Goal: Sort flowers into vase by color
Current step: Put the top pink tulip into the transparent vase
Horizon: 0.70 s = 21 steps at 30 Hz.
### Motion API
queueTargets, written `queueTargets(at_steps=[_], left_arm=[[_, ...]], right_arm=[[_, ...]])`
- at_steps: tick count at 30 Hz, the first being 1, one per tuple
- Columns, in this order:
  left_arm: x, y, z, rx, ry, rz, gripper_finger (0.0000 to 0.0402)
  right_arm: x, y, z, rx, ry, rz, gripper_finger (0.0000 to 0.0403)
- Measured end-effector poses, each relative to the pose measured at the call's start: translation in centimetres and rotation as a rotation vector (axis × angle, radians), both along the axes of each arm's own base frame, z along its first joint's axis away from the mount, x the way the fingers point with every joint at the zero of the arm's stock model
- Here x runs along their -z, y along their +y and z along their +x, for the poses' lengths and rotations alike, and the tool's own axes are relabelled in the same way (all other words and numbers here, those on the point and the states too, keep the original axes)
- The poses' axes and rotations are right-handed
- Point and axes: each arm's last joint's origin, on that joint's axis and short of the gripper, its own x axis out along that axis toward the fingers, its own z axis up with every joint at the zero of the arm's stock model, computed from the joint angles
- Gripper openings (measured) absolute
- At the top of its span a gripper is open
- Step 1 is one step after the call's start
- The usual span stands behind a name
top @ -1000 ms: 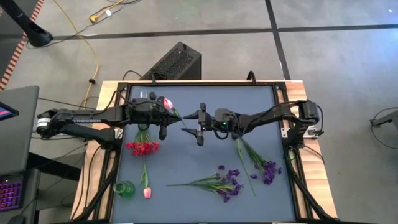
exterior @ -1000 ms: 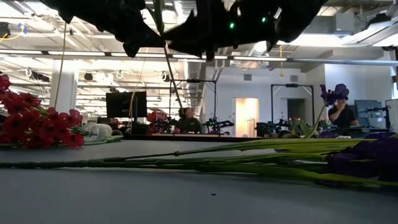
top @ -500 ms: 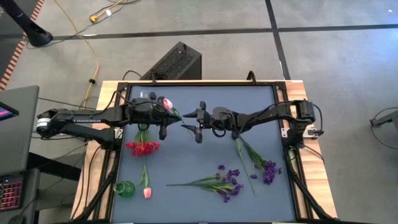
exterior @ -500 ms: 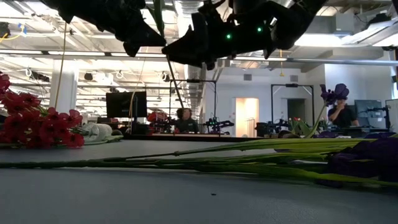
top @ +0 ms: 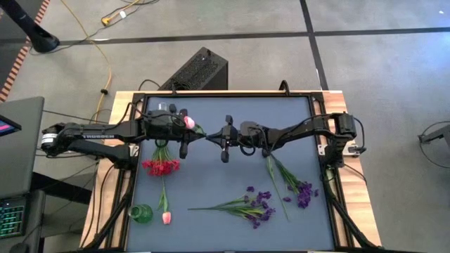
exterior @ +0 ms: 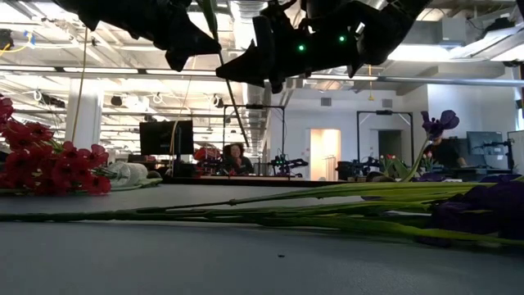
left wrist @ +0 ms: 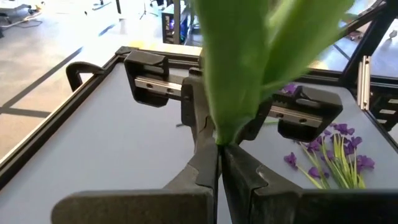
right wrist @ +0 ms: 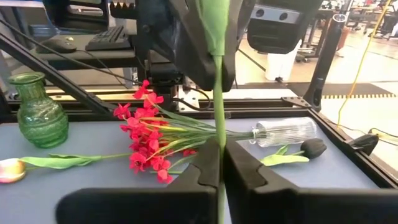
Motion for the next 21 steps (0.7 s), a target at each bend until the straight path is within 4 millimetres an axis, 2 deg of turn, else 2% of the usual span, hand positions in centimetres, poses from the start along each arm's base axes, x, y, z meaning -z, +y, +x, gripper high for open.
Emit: queueTargets(at_steps=[11,16,21], left_arm=[[0.2,-0.1,0.0,0.021,0.016,0.01,0.0009],[0.2,-0.2,-0.3,0.063,0.042,0.039,0.0066],[-1.8,-0.2,-1.1,0.02,0.142,0.058,0.0148]], right_arm=[[0.1,0.0,0.0,0.0,0.019,0.007,0.0031],[-0.2,0.0,-0.3,0.002,0.037,0.022,0.0027],[-1.1,-0.2,-0.7,0.007,0.021,0.022,0.0029]])
